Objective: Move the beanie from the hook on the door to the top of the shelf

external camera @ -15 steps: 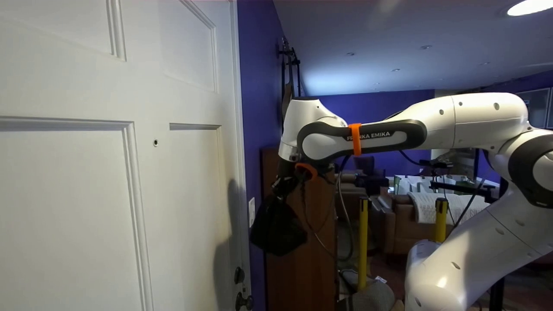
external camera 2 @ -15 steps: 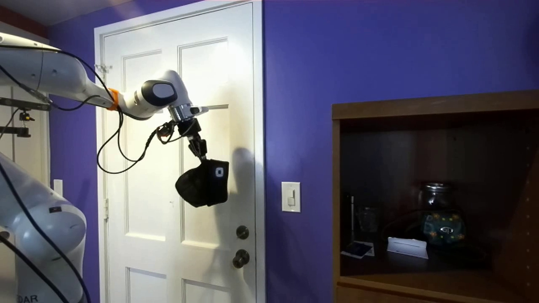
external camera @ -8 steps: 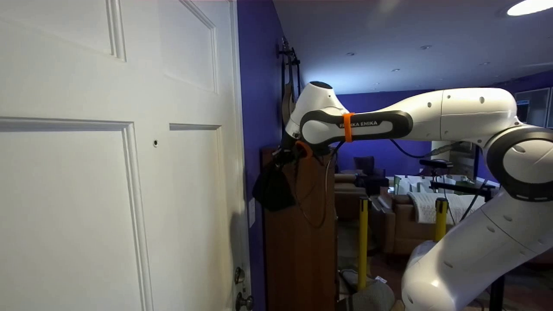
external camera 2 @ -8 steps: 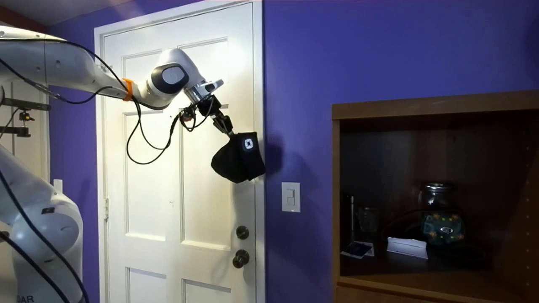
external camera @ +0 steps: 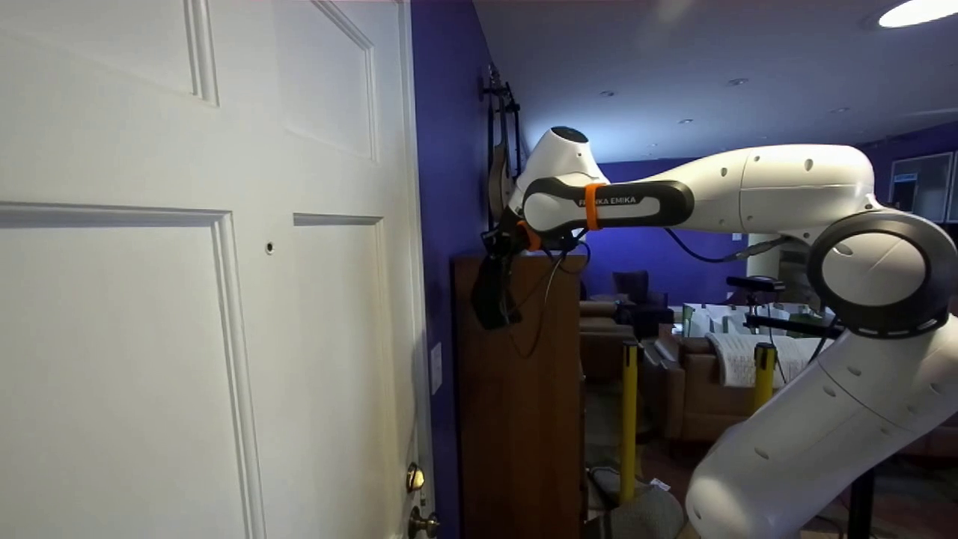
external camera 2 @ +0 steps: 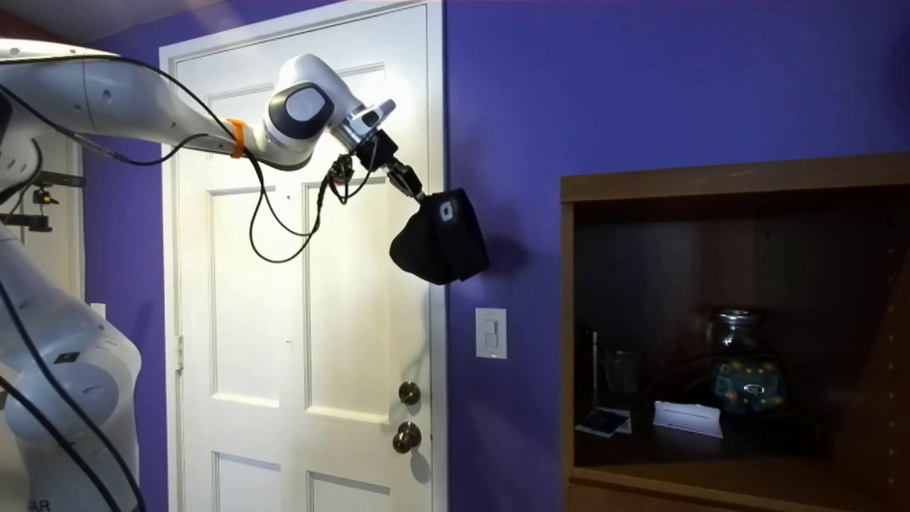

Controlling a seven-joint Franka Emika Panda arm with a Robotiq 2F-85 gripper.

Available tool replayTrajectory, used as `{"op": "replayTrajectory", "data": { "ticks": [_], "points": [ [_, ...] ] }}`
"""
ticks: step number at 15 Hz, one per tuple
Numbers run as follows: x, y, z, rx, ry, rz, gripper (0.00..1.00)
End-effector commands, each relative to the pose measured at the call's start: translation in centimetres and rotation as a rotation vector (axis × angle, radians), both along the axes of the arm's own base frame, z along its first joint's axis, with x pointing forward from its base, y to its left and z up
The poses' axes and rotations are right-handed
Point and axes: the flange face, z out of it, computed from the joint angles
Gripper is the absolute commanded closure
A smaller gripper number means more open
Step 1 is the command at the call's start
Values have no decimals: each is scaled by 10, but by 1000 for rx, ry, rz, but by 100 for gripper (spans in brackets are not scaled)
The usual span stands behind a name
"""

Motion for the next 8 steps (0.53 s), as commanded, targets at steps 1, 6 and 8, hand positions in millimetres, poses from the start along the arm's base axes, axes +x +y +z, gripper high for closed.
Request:
{"op": "replayTrajectory", "data": {
  "ticks": [1,6,8],
  "points": [
    [1,0,0,2,0,-1,96],
    [6,-22,13,-37,-109,-88,99],
    [7,-43,26,-76,-202,-125,99]
  ]
}}
